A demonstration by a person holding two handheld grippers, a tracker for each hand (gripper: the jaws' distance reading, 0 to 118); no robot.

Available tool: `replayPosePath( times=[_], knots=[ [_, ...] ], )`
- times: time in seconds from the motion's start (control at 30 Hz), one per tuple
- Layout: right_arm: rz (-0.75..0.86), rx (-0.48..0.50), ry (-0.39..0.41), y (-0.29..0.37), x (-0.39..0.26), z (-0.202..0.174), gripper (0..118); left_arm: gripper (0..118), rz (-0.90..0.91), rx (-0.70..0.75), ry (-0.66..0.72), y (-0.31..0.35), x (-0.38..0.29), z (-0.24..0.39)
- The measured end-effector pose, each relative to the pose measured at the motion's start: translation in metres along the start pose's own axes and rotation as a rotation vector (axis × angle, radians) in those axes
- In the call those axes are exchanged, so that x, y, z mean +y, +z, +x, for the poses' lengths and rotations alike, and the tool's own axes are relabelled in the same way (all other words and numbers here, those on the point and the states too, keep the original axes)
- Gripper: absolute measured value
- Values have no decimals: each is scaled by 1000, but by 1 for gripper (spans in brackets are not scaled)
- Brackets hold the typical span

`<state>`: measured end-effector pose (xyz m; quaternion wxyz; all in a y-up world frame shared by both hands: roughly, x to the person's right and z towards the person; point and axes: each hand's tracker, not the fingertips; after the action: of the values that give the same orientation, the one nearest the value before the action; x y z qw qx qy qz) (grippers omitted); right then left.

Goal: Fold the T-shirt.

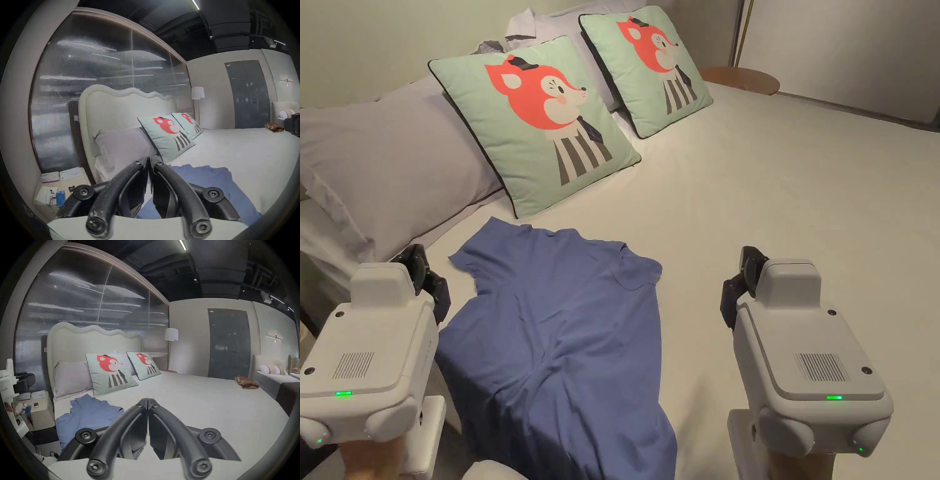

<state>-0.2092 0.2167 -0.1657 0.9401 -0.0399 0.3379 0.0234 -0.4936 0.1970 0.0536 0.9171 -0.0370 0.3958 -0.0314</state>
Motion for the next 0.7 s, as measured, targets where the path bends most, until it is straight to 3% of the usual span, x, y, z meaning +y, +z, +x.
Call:
replayPosePath(
  times=[0.1, 0.13, 0.2, 0.3, 0.37, 0.4, 0.6, 0.7],
  knots=[
    [-3, 3, 1, 1, -1, 3, 1, 1, -85, -72, 47, -10, 2, 5],
    [-4, 1, 0, 2, -2, 6, 1, 7, -122, -98, 83, -16, 4, 10],
    [-6, -7, 1, 4, -4, 13, 1, 39, -253, -146, 117, -34, 6, 20],
    [-8, -41, 4, 11, -5, 31, 1, 60, -412, -161, 96, -60, 2, 46],
    [-11, -61, -2, 14, -5, 43, 1, 101, -470, -205, 79, -76, -4, 61],
    [-12, -69, -10, 15, -7, 49, 1, 109, -479, -226, 74, -80, -7, 70],
    [-21, -147, -14, 26, -16, 81, 1, 109, -718, -304, 53, -123, -43, 117],
    [-28, -176, -8, 37, -14, 92, 1, 108, -788, -318, -42, -131, -65, 138]
  ],
)
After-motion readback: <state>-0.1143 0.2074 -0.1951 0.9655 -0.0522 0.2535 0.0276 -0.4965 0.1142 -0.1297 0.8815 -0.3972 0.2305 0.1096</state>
